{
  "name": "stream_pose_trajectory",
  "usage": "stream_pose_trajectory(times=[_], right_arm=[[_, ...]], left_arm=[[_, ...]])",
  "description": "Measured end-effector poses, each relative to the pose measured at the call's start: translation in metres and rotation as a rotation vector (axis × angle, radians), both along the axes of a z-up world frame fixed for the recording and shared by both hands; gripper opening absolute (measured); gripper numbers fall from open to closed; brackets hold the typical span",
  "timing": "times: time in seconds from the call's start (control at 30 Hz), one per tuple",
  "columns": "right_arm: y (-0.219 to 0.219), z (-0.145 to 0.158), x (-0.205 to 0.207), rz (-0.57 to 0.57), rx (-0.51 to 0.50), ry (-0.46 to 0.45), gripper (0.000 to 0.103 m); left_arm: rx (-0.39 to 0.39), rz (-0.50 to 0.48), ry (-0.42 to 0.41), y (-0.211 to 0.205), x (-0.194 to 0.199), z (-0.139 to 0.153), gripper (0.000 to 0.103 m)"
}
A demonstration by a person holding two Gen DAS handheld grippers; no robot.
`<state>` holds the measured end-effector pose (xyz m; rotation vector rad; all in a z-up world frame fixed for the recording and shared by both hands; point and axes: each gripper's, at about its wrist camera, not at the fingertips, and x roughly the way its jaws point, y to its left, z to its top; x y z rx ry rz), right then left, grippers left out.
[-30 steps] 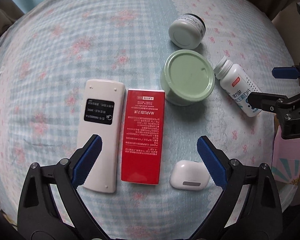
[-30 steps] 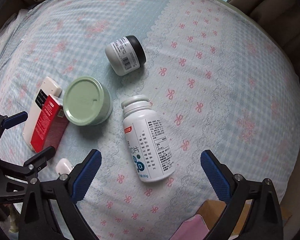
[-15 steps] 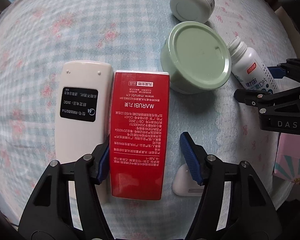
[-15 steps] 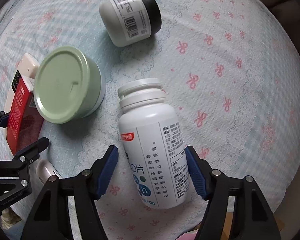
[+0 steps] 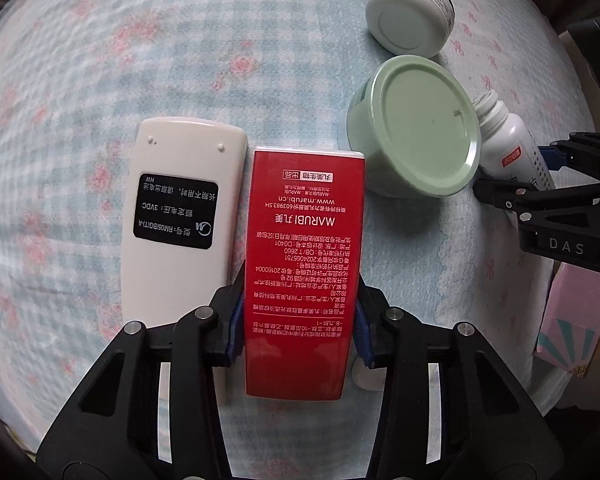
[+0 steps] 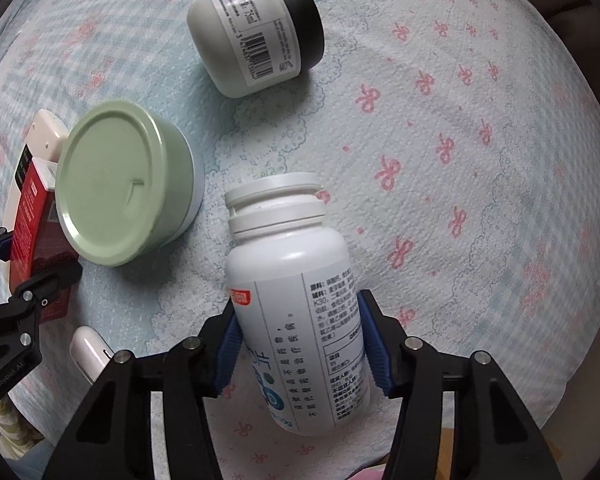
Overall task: Organize rigid objects
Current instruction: 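Lift and carry the red box and pill bottle over the cardboard box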
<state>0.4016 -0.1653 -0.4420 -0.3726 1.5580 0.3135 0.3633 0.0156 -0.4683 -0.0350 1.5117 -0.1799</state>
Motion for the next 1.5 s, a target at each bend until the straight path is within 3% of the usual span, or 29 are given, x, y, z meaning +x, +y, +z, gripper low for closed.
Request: stream_pose_trajectory(times=[0.33, 0.97, 1.3, 1.5], right_arm=[[-0.002, 0.002, -0.002, -0.041, 0.012, -0.027, 0.049], [-0.012, 0.064, -0.066, -0.18, 0.137, -0.091, 0.047], [-0.024, 0.137, -0.128, -0.259, 0.219, -0.194, 0.047], [-0.03, 0.209, -0.173, -0.352, 0.28, -0.28, 0.047]], left_arm=[[0.009, -0.007, -0.013, -0.002, -0.004, 0.004, 0.038], [-0.024, 0.008, -0.111, 0.032, -0.055, 0.057, 0.038], [-0.032, -0.026, -0.213, 0.031, -0.101, 0.139, 0.038], [-0.048, -0.096, -0.283, 0.021, -0.131, 0.211, 0.038]])
